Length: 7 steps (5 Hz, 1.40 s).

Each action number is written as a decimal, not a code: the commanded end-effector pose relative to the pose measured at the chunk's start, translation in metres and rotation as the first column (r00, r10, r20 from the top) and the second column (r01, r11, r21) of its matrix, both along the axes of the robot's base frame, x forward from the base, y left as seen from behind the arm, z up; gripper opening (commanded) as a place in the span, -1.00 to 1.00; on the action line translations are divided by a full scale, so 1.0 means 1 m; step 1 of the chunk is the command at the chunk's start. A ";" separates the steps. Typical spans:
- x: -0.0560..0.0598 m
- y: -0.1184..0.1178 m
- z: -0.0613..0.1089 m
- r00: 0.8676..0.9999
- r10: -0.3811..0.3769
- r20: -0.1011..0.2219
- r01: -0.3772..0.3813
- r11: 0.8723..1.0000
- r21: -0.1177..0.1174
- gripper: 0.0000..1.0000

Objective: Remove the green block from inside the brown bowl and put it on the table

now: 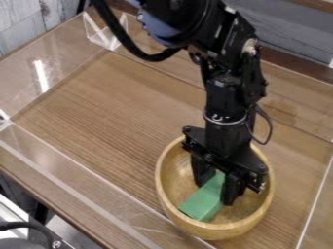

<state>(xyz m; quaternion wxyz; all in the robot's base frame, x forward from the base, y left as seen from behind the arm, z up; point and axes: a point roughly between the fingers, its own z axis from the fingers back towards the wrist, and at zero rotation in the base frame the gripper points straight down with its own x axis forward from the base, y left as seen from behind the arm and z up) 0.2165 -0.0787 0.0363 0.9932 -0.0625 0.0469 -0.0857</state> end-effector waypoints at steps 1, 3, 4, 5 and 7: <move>0.007 -0.004 0.020 0.999 0.011 0.038 -0.010 1.000 -0.017 -1.00; 0.011 0.009 0.073 0.995 0.074 0.071 -0.072 0.997 -0.032 -1.00; 0.018 0.028 0.123 0.977 0.178 0.120 -0.175 0.984 -0.031 -1.00; 0.020 0.064 0.160 0.952 0.262 0.157 -0.259 0.965 -0.036 -1.00; -0.012 0.088 0.137 0.955 0.247 0.167 -0.245 0.969 -0.029 -1.00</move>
